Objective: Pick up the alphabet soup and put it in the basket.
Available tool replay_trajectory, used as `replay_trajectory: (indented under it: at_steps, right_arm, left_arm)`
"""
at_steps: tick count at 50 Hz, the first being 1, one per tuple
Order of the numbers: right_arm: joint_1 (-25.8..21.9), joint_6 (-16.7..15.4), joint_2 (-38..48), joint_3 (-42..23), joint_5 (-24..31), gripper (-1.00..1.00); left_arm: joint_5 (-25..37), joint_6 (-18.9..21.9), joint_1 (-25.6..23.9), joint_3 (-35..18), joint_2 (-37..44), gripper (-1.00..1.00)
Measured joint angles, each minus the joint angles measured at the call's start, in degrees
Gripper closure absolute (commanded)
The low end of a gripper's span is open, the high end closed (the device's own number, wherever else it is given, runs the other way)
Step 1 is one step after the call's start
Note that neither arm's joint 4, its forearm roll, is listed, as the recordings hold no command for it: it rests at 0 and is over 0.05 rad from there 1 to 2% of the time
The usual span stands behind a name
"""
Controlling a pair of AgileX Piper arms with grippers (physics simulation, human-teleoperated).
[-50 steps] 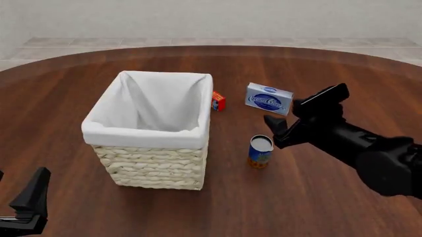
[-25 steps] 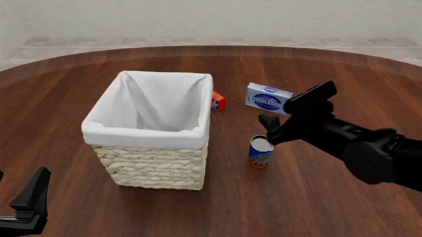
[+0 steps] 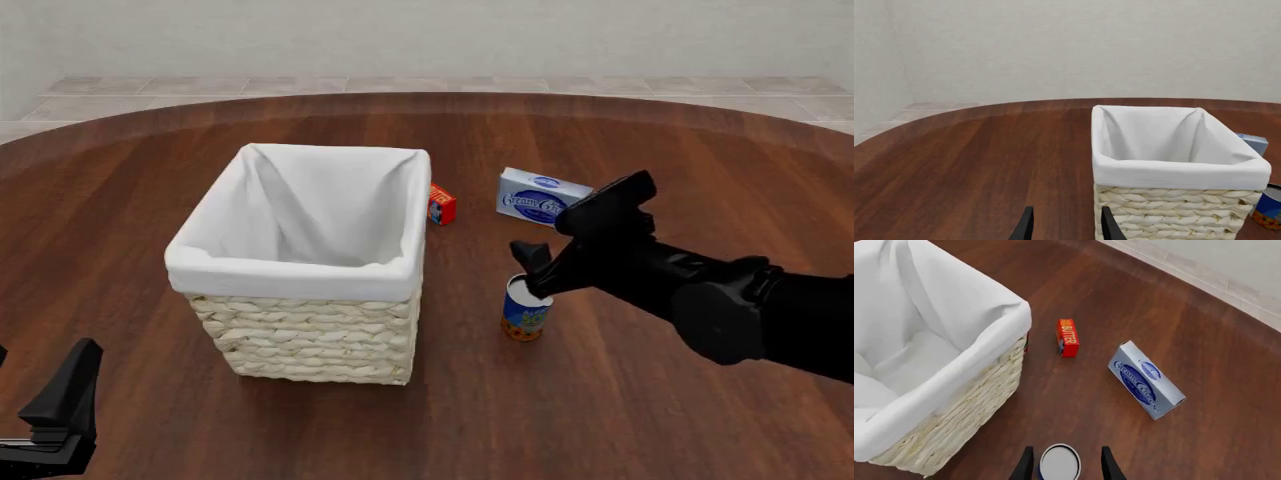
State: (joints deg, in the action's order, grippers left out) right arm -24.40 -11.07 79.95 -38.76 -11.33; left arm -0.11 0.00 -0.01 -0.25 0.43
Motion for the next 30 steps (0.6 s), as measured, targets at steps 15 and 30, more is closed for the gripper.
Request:
replay_trajectory:
  at_steps: [15,30]
  right_arm:
    - [0.47,0.62,1.23,-0.28,0.17,-1.0]
    - [0.12,1.4,2.32,-0.36,-0.13,-1.0]
  left_arm:
    - [0.0,0.0,0.0,0.0,0.0,-1.0]
    - [0.0,0.0,0.0,0.0,0.0,-1.0]
